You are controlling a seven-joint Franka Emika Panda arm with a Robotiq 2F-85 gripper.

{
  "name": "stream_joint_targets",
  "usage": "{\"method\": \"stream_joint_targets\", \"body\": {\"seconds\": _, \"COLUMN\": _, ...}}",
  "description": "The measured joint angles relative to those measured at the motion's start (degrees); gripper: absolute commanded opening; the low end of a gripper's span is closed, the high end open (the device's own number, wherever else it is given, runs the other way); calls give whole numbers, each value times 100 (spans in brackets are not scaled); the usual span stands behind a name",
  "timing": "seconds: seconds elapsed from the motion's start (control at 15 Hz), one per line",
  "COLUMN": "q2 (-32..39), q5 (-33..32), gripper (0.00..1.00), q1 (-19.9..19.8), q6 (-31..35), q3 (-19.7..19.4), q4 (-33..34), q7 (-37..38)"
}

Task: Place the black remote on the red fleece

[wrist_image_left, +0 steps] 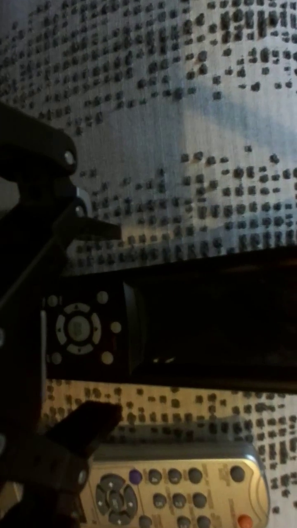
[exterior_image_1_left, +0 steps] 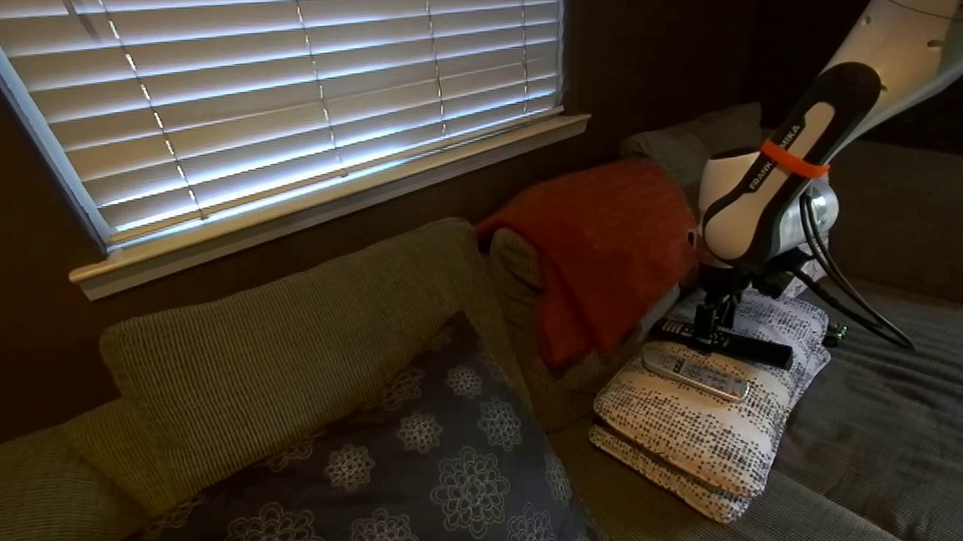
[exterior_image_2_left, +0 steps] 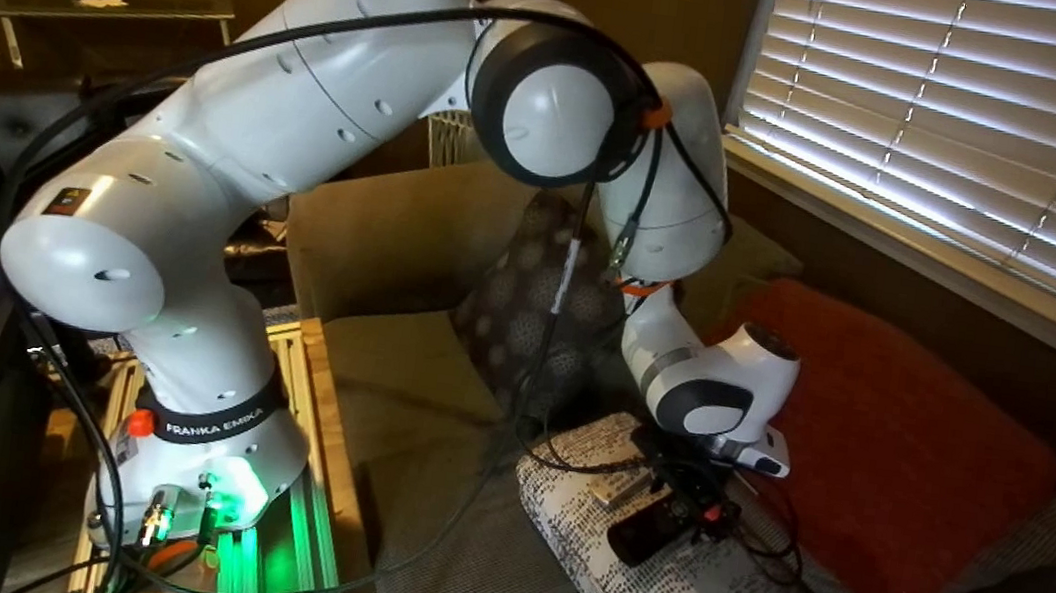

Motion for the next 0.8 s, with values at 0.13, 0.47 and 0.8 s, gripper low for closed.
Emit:
{"method": "stream_joint_targets", "body": {"seconds": 0.13, "q2": 63, "q5": 0, "gripper": 74, "q1": 0, "q6": -129, "q3": -1, "q4": 114, "q7": 1}}
{"method": "stream_joint_targets", "body": {"seconds": 0.47, "q2": 189, "q5": 0, "gripper": 45, "q1": 2, "q6": -397, "q3": -1, "q4": 357, "q7": 1}}
{"method": "stream_joint_targets", "body": {"seconds": 0.8, "q2": 226, "q5": 0, "gripper": 37, "q1": 13, "q6": -447, "q3": -2, "q4": 438, "q7": 1}}
